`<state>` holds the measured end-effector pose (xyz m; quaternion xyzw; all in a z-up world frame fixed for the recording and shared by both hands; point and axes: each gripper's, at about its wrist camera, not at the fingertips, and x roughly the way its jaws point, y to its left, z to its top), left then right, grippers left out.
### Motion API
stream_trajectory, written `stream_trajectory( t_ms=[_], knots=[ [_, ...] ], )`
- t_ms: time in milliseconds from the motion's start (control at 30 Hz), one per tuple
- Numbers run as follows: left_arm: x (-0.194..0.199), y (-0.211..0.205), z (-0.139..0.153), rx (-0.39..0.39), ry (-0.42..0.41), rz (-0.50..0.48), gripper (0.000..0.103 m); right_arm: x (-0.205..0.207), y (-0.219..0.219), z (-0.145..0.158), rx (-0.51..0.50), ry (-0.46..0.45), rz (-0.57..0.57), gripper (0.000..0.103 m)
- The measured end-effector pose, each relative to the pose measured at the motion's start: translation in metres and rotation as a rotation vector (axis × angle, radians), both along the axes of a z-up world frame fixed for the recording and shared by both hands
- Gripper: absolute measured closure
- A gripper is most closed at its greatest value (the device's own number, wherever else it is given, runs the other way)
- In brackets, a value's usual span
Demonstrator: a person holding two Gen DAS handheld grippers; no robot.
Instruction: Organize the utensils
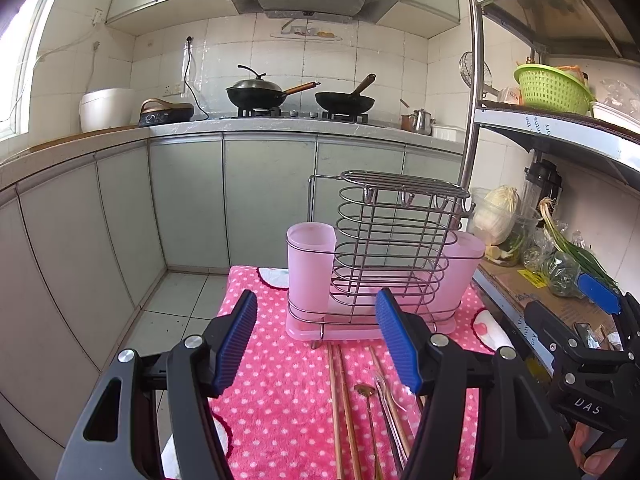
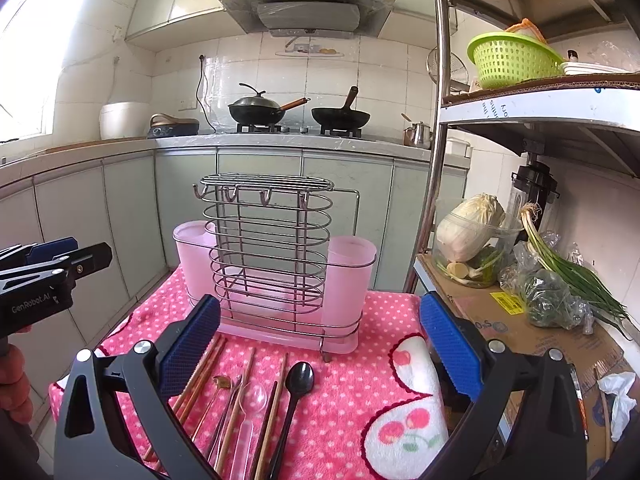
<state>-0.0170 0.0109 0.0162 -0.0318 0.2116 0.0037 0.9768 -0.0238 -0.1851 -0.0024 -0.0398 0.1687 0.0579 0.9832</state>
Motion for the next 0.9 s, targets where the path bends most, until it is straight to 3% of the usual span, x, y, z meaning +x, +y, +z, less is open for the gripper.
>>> stream_trajectory(
  t_ms=[900],
  knots=[
    [-0.0031,0.0014,0.0019,0.001,-0.005,0.003,0.042,-0.0026,-0.0004,0.0019,0.004,-0.012,0.001,0.003]
  ],
)
